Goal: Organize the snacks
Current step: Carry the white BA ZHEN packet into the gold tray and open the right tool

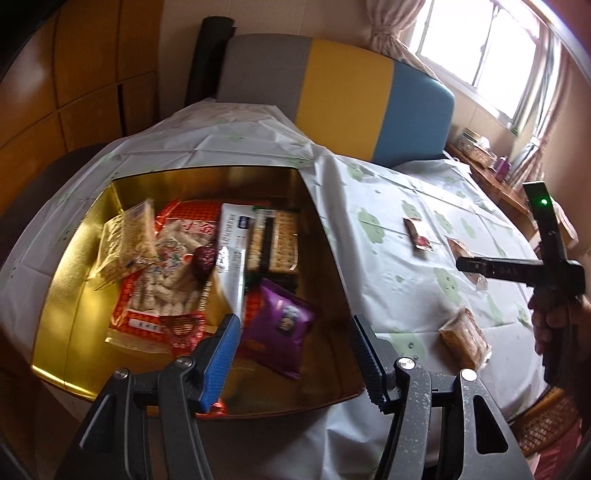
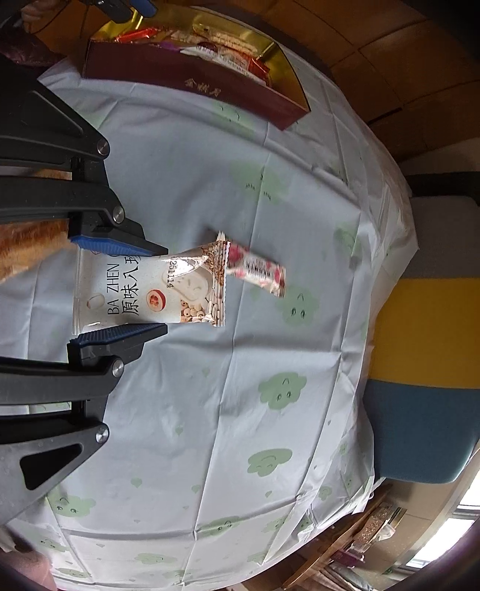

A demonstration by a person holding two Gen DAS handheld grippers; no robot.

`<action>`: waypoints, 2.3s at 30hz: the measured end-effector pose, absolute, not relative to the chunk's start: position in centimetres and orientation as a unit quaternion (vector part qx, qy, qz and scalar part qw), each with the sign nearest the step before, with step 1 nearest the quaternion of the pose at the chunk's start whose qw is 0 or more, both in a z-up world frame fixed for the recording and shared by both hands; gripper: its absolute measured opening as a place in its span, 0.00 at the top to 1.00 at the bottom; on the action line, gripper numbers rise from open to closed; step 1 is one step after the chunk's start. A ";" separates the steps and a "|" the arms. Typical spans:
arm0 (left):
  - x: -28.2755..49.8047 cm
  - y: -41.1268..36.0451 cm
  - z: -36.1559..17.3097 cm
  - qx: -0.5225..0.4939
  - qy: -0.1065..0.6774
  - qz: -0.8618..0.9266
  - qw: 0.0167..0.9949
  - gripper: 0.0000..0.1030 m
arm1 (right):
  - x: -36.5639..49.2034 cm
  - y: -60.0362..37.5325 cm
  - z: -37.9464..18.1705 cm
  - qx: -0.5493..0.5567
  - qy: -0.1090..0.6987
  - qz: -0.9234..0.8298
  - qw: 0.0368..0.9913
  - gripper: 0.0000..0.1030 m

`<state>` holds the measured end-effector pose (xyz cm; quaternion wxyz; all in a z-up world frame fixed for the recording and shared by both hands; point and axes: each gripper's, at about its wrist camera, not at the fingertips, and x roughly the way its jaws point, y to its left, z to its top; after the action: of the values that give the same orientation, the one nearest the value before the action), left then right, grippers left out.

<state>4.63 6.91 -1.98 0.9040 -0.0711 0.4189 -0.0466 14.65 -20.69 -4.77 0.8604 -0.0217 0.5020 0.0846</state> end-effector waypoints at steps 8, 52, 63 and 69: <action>4.7 9.4 -2.3 -0.094 0.419 -0.008 0.903 0.40 | 12.4 -15.1 -4.1 -0.026 0.493 0.151 0.857 0.68; 4.8 16.5 -2.3 -0.119 0.396 0.116 0.903 0.40 | 6.4 3.3 -5.6 -0.112 0.486 0.353 0.792 0.73; 4.5 14.4 -1.9 -0.098 0.394 0.087 0.910 0.40 | 5.0 -3.0 -3.3 -0.060 0.455 0.316 0.830 0.70; 4.4 13.2 -1.8 -0.082 0.392 0.071 0.913 0.40 | 5.0 -7.0 -3.1 -0.045 0.460 0.264 0.847 0.70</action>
<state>4.41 13.20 -1.77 0.9135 -0.0819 0.3922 0.0709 5.00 -6.99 -3.15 0.8465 -0.0454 0.4597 0.2645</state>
